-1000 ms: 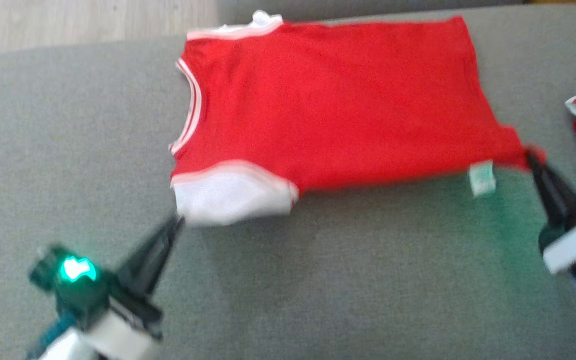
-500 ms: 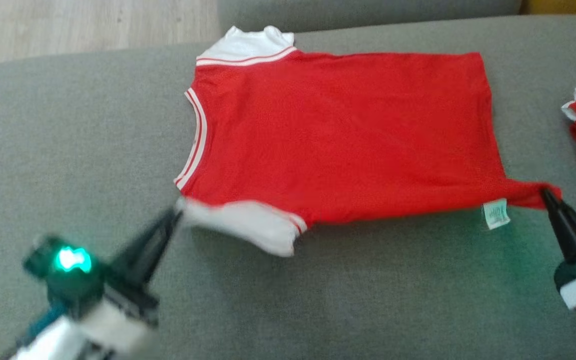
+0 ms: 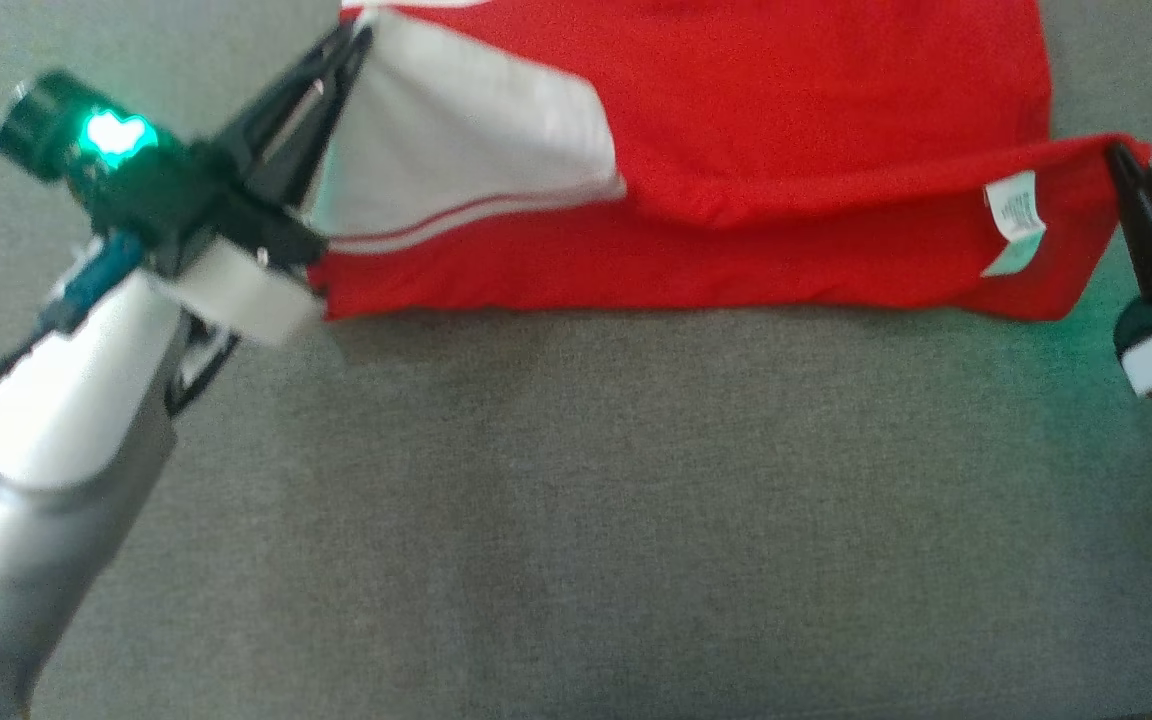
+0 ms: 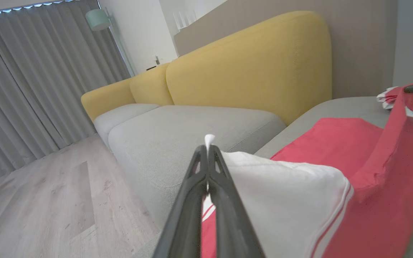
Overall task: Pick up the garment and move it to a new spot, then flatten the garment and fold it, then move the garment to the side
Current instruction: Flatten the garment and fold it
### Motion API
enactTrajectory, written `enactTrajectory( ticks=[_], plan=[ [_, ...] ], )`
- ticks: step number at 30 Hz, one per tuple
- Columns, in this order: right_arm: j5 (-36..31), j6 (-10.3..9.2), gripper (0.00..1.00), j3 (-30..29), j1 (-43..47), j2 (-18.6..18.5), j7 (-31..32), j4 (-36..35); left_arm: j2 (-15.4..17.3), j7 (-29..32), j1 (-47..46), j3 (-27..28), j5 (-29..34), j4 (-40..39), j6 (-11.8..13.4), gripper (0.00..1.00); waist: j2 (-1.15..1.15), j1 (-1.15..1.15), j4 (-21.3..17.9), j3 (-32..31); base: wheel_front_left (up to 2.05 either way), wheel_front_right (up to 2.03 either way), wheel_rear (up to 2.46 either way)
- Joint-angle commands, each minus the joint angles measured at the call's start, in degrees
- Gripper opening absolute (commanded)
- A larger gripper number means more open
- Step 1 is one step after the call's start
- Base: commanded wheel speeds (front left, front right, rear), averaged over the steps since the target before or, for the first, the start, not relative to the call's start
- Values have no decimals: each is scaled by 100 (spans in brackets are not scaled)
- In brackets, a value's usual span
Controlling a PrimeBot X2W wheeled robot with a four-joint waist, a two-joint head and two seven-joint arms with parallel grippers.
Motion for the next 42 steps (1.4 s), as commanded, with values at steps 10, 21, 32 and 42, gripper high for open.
enactTrajectory(
  ticks=[10, 21, 32, 42],
  plan=[
    [-63, -4, 100, 336, -390, 238, 303, 643, -81, -25, -535, 40, -201, 720, 10, 100, 0, -2, -112, 266, 0, 0, 0],
    [-330, -4, 100, 232, 327, 18, -408, 587, -565, -26, 1507, 883, -733, 715, 421, 100, 0, -2, -134, -216, 0, 0, 0],
    [-470, -4, 100, 178, 559, 228, -380, 527, -753, 363, 1860, 908, -1031, 1644, 533, 100, 0, -2, -261, -300, 0, 0, 0],
    [-508, -4, 100, 239, 569, 430, -97, 781, -833, 719, 1981, 698, -1121, 1967, 397, 0, 0, -2, -188, -494, 0, 0, 0]
  ],
)
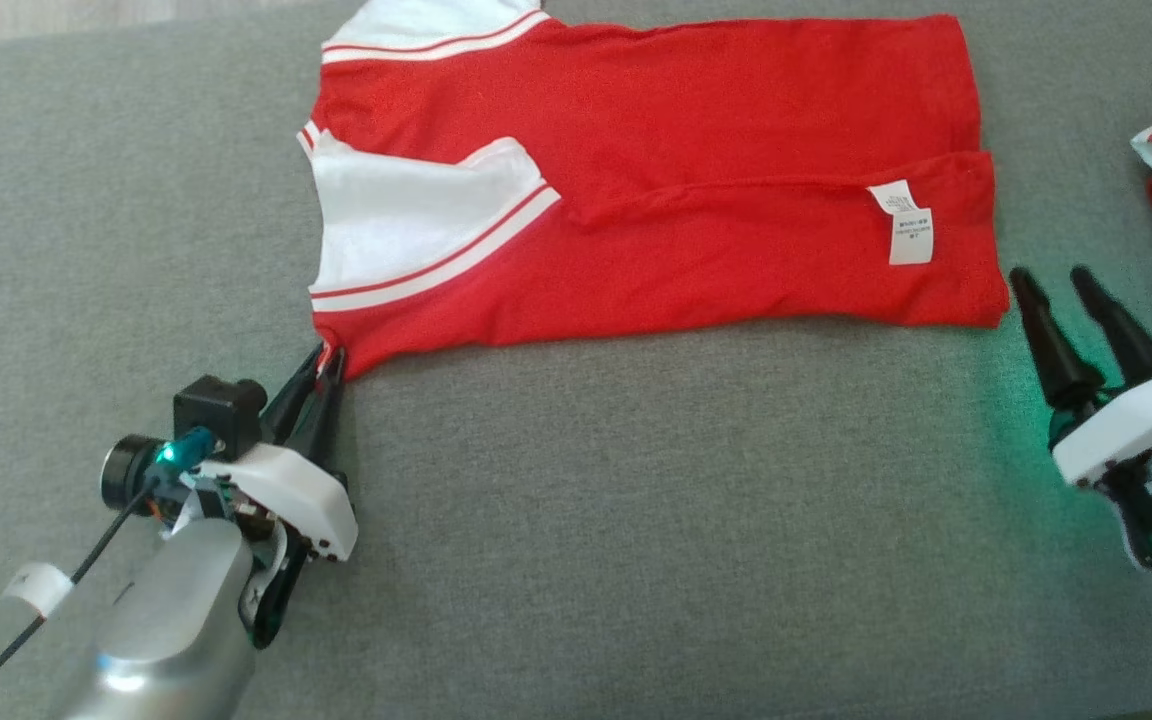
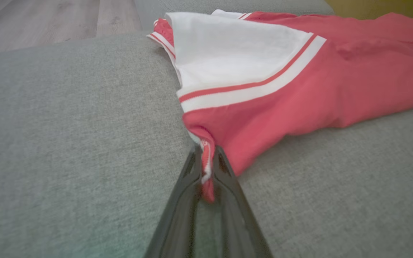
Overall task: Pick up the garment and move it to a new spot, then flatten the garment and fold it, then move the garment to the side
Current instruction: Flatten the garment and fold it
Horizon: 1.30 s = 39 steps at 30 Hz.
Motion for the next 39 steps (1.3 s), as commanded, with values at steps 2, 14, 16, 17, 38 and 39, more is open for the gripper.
enactTrajectory(
  ticks=[2, 14, 16, 17, 38, 39],
  plan=[
    [-69, -4, 100, 29, 103, -11, 59, 87, 165, -48, 42, 111, -10, -55, -9, 0, 0, 0, 48, -49, 0, 0, 0],
    [-458, -4, 0, 13, -249, 577, 275, 1361, 295, -338, 31, 64, 81, -361, 31, 0, 0, 0, 278, -187, 0, 0, 0],
    [-486, -4, 0, 34, -252, 573, 212, 1397, 293, -365, 55, 46, 81, -377, 26, 0, 0, 0, 294, -239, 0, 0, 0],
    [-494, -4, 0, 41, -241, 552, 186, 1408, 293, -385, 70, 39, 83, -386, 26, 0, 0, 0, 299, -266, 0, 0, 0],
    [-7, -4, 0, 240, 1909, -841, 73, 182, 466, -416, 1958, -185, -237, -1466, 248, 0, 0, 0, 321, -1355, 0, 0, 0],
    [16, -4, 0, 222, 2048, -878, 74, 109, 479, -394, 2091, -192, -271, -1557, 282, 0, 0, 0, 321, -1391, 0, 0, 0]
  ],
)
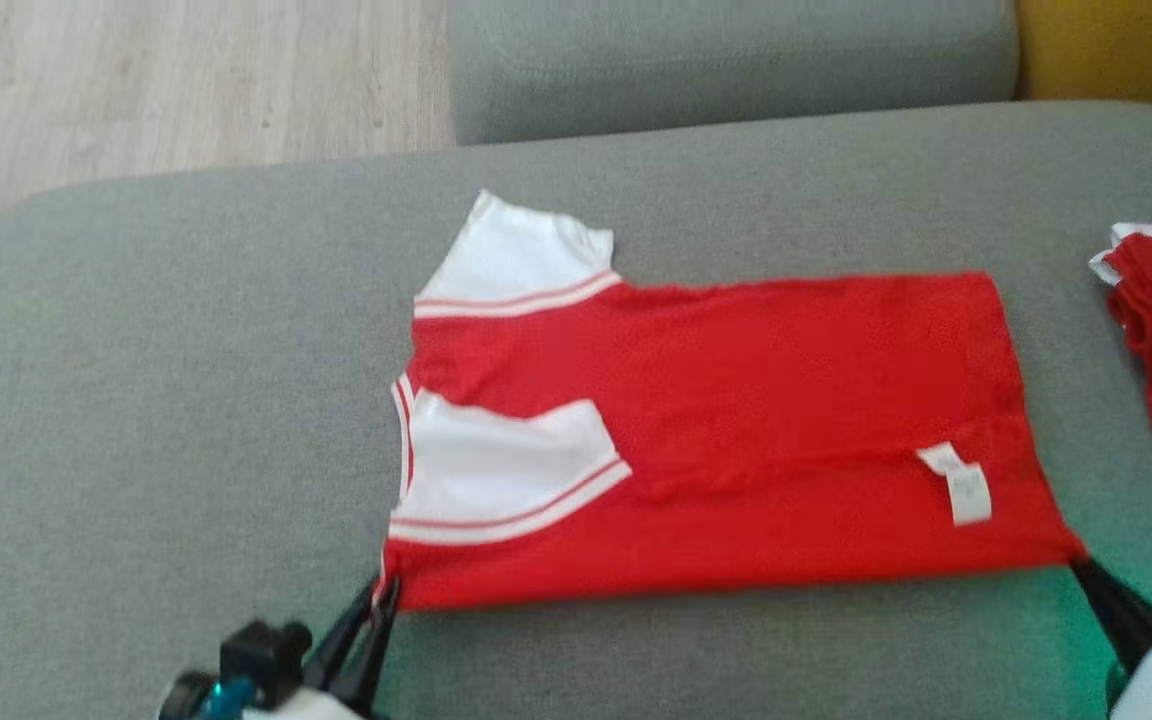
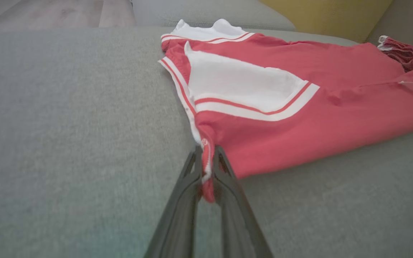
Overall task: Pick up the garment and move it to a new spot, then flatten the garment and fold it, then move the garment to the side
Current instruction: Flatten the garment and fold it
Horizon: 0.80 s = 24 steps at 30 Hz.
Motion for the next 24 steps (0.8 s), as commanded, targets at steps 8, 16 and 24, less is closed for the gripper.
enactTrajectory(
  ticks=[8, 16, 24],
  plan=[
    [-29, -4, 0, -363, 653, -295, -129, -373, 315, 85, 490, 121, -175, -674, 210, 0, 0, 1, -14, -205, 0, 0, 0],
    [-409, -4, 100, -987, 735, -28, -133, -356, 411, 378, 566, 70, -258, -871, 275, 100, 0, 1, -90, -243, 0, 0, 0],
    [-1047, -4, 100, -1728, 793, 307, -412, -812, 856, 624, -150, 291, -83, -1310, 305, 100, 0, 1, -175, -84, 0, 0, 0]
  ],
)
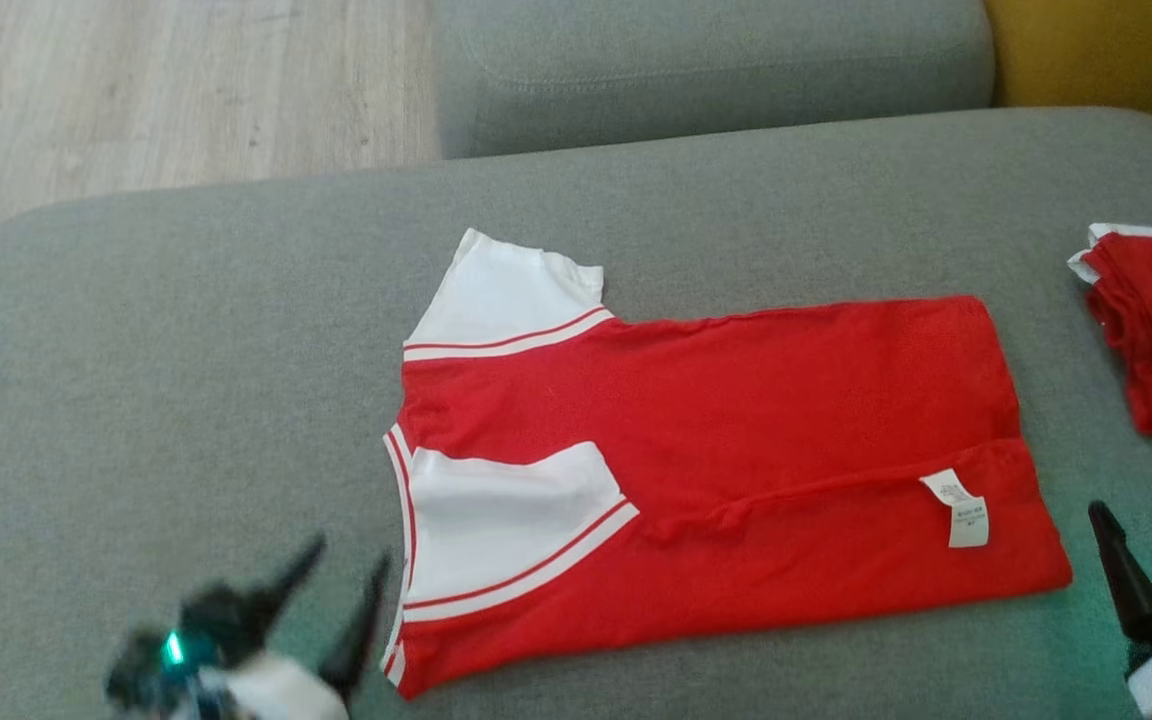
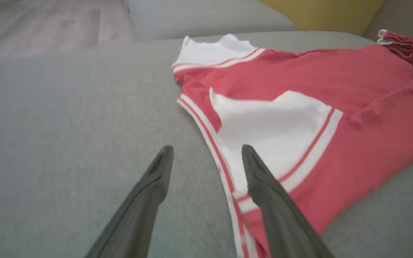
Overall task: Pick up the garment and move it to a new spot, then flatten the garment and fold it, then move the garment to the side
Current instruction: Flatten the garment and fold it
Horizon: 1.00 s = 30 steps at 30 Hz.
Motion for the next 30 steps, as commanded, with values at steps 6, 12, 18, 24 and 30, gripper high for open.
enactTrajectory(
  ticks=[6, 12, 18, 24, 30],
  plan=[
    [-631, -4, 100, -365, -144, 137, 152, -683, 440, 609, -2171, 306, 215, -464, -594, 100, 0, 0, -192, 537, 0, 0, 0],
    [-1048, -4, 100, -456, -465, 442, 527, -1268, 426, 1623, -4005, -117, -117, -53, -908, 100, 0, 0, -523, 1178, 0, 0, 0],
    [-1213, -4, 100, -423, -737, 604, 751, -1551, 646, 2309, -5255, -1039, -995, 480, -921, 100, 0, 0, -971, 1544, 0, 0, 0],
    [-1265, -4, 100, -335, -833, 737, 776, -1596, 991, 2642, -5871, -1624, -1246, 1134, -922, 100, 0, 0, -1358, 1748, 0, 0, 0],
    [-1267, -4, 100, -226, -859, 847, 705, -1520, 1252, 2815, -6133, -2057, -1454, 1925, -922, 100, 0, 0, -1751, 1877, 0, 0, 0]
  ],
)
